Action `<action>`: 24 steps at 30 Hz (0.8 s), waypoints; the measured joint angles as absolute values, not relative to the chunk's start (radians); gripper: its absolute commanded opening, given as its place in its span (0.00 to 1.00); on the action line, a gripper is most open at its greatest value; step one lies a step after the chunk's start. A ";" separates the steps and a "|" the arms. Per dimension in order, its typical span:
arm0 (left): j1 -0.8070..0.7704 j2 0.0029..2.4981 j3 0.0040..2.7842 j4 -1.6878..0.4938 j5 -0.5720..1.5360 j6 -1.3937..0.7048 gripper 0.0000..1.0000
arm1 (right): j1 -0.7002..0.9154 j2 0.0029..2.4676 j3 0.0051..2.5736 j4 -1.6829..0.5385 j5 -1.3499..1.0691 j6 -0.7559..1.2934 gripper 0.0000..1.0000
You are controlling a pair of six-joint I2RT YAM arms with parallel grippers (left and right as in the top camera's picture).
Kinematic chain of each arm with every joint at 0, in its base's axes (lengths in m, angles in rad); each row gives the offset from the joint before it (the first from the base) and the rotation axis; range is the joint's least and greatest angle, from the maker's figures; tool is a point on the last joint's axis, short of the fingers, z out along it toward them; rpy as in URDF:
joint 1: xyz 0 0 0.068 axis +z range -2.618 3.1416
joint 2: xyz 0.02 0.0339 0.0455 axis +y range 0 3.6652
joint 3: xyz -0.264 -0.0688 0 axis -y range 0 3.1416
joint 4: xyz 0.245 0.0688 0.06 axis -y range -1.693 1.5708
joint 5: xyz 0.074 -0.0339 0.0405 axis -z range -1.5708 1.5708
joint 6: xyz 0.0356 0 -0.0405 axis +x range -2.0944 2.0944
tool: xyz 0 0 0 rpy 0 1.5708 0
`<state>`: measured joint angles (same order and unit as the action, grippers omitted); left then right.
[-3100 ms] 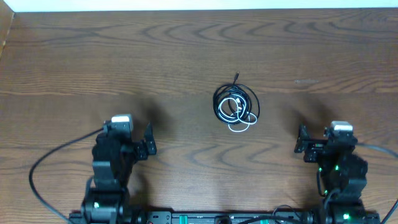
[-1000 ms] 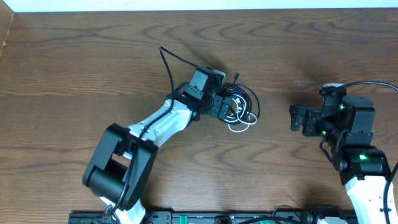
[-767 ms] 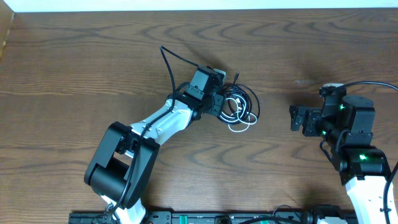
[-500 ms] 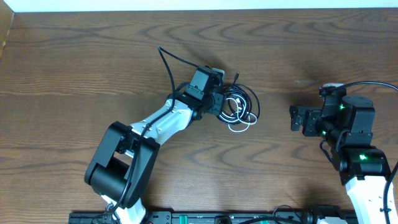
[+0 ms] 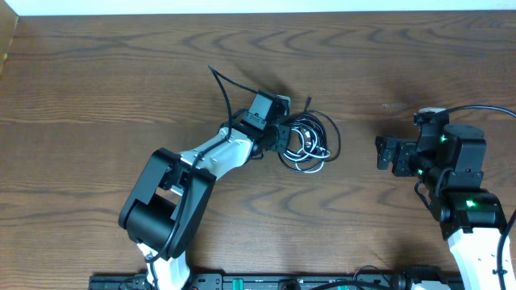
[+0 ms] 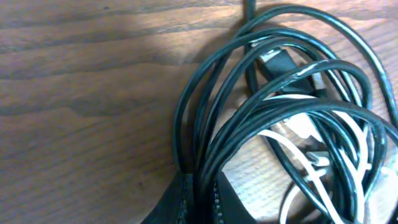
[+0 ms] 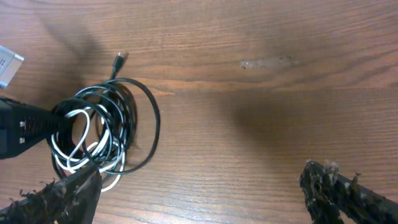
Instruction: Untangle cables
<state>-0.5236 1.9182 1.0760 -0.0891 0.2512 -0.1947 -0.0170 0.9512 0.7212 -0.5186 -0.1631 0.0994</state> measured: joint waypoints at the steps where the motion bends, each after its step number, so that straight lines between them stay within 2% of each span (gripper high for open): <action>1: -0.524 1.911 1.076 -0.090 0.260 -0.195 0.07 | -0.017 0.951 0.721 -0.519 -0.163 0.099 0.99; 7: -0.508 1.728 1.075 -0.097 0.326 -0.242 0.07 | -0.017 0.963 0.721 -0.506 -0.187 0.104 0.99; 13: -0.439 1.481 1.077 -0.113 0.415 -0.321 0.07 | -0.015 1.046 0.721 -0.419 -0.345 0.107 0.99; 22: -0.406 1.476 1.077 -0.138 0.677 -0.366 0.08 | 0.060 1.190 0.722 -0.242 -0.533 0.114 0.99; 24: -0.407 1.476 1.077 -0.136 0.731 -0.366 0.08 | 0.088 1.218 0.722 -0.191 -0.554 0.114 0.96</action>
